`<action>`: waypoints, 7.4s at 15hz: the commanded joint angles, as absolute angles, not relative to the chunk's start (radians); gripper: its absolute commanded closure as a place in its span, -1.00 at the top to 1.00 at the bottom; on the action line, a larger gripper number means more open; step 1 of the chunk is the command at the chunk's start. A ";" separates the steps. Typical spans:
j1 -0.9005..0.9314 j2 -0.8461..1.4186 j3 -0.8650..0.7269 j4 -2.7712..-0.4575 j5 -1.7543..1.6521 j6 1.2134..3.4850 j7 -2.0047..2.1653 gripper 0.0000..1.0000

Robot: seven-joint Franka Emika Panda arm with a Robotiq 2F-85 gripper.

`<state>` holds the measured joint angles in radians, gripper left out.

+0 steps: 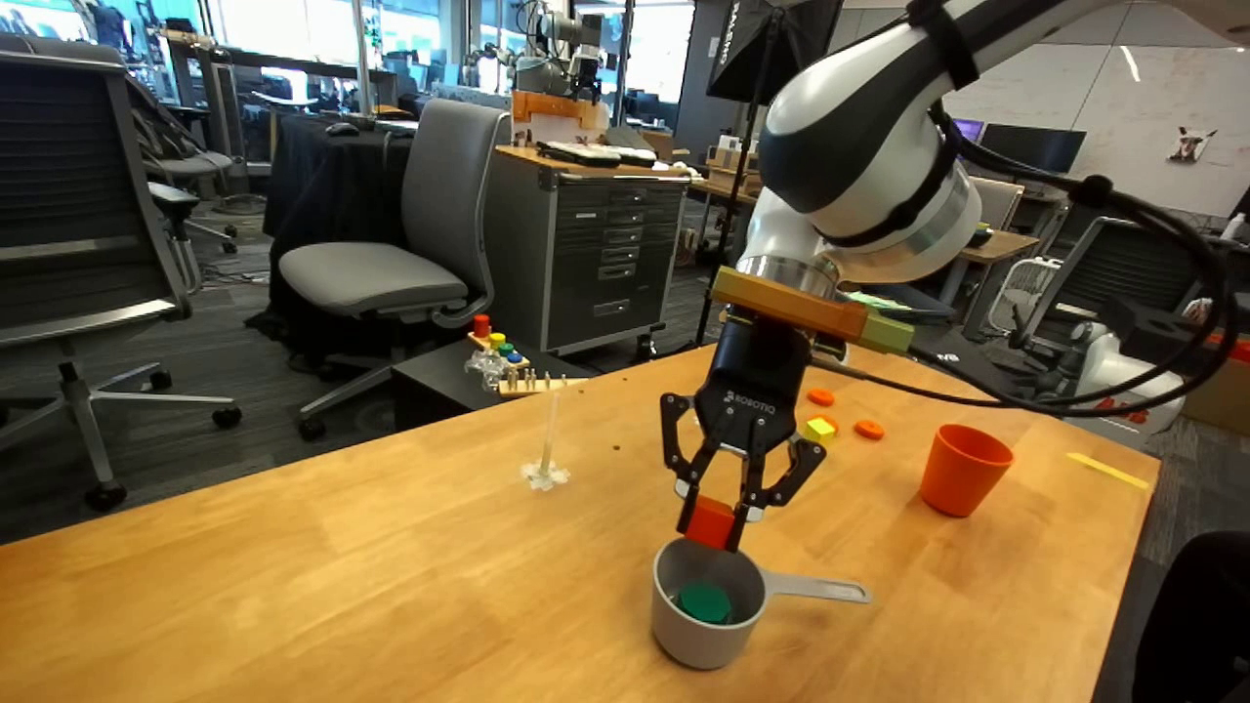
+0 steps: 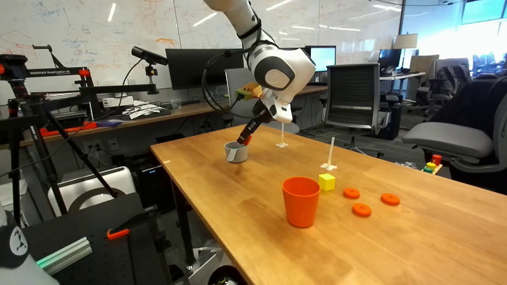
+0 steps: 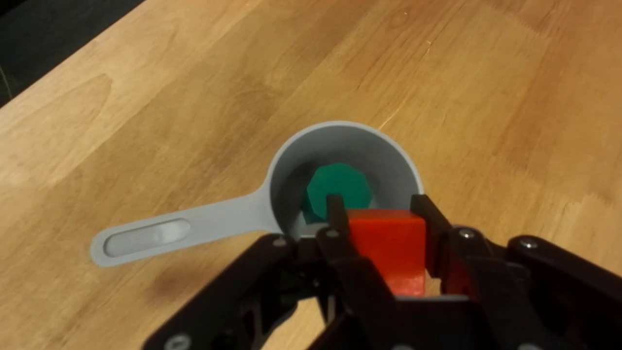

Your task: Put the green, orange and yellow blocks in the pot

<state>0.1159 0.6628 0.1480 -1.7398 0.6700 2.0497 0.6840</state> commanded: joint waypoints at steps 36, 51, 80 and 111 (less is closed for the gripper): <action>0.157 0.287 0.113 -2.071 0.743 2.109 0.469 -0.75; 0.119 0.487 0.070 -1.798 0.707 1.992 0.567 -0.75; 0.191 0.325 0.084 -1.912 0.660 2.191 0.674 1.00; -0.081 0.683 -0.026 -1.761 0.734 2.253 0.702 1.00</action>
<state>-0.0722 0.7172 -0.0261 -1.7073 0.6907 2.2350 0.6956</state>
